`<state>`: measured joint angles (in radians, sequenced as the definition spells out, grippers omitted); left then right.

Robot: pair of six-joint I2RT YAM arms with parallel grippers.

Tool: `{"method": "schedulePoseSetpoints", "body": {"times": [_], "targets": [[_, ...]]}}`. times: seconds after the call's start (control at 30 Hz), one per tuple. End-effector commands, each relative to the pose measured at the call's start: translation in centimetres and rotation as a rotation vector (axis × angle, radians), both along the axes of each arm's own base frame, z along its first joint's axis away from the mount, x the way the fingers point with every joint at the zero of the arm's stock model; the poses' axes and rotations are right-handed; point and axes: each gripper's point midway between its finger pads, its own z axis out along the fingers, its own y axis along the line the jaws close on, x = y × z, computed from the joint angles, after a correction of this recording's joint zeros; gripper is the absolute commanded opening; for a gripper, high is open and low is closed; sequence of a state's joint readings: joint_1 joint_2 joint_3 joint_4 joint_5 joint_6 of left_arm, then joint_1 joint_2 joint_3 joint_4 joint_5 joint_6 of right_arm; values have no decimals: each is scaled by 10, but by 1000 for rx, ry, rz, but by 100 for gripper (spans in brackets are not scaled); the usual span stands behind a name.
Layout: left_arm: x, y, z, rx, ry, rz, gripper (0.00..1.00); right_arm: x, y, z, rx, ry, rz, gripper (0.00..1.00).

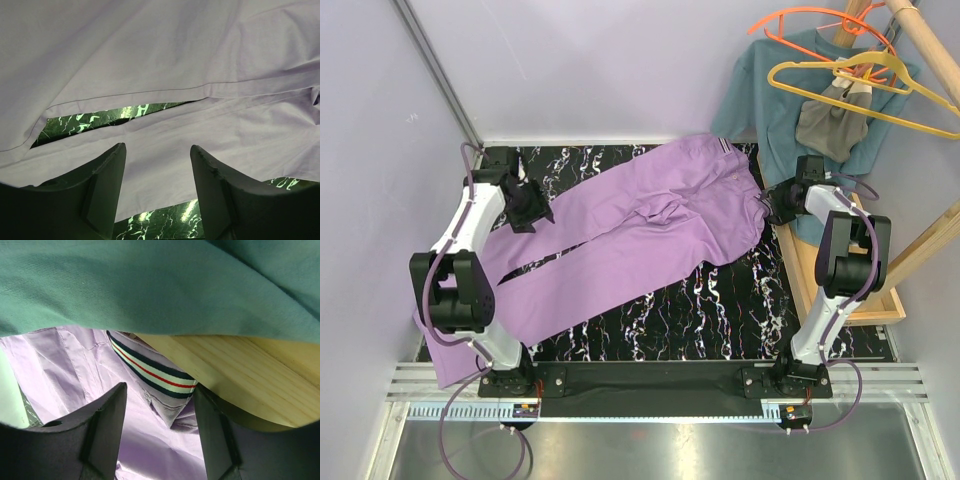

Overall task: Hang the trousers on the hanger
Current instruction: Flatten out the trousers at the center of the board.

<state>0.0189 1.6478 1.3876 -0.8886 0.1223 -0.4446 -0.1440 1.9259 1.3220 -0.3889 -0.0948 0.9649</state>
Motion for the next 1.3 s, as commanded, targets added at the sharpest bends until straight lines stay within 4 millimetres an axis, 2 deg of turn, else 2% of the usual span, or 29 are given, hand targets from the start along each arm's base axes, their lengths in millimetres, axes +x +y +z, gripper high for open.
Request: {"method": "schedulePoseSetpoints", "body": {"times": [0.0, 0.13, 0.37, 0.47, 0.5, 0.57, 0.63, 0.73, 0.9, 0.97, 1.0, 1.07, 1.1, 1.13, 1.23, 1.27], "targets": [[3, -8, 21, -30, -87, -43, 61, -5, -34, -23, -120, 81, -55, 63], [1, -7, 25, -30, -95, -45, 61, -11, -35, -26, -127, 116, -61, 70], [-2, -8, 26, -34, -107, -46, 61, -15, -40, -38, -157, 160, -53, 67], [-4, -8, 27, -31, -107, -46, 61, -12, -41, -39, -167, 157, -34, 42], [-5, -8, 29, -31, -111, -45, 61, -9, -40, -36, -163, 146, -25, 24], [-5, -7, 29, -26, -111, -44, 61, -6, -37, -31, -164, 137, 2, 16], [-6, -7, 30, -23, -117, -42, 61, -7, -30, -26, -160, 131, 32, 14], [-5, -6, 34, -20, -129, -38, 61, -10, -17, -6, -166, 108, 95, 12], [-7, -3, 37, -8, -141, -21, 60, -20, -7, 49, -209, 55, 178, 10], [-10, -3, 38, -10, -149, -11, 60, -27, -14, 68, -270, 63, 201, 10], [-12, -3, 37, -14, -149, 1, 60, -21, -20, 86, -306, 32, 205, 9], [-19, -4, 34, -22, -147, 16, 60, -20, -31, 103, -388, 33, 232, 9], [-21, -5, 32, -33, -141, 34, 60, -18, -36, 120, -417, 26, 234, 8], [-25, -7, 28, -42, -126, 42, 60, -19, -46, 126, -477, 41, 232, 8], [-36, -11, 22, -59, -95, 66, 60, -11, -60, 149, -560, -3, 214, 7], [-40, -10, 27, -51, -114, 77, 60, -8, -64, 153, -575, -10, 208, 7]]}}
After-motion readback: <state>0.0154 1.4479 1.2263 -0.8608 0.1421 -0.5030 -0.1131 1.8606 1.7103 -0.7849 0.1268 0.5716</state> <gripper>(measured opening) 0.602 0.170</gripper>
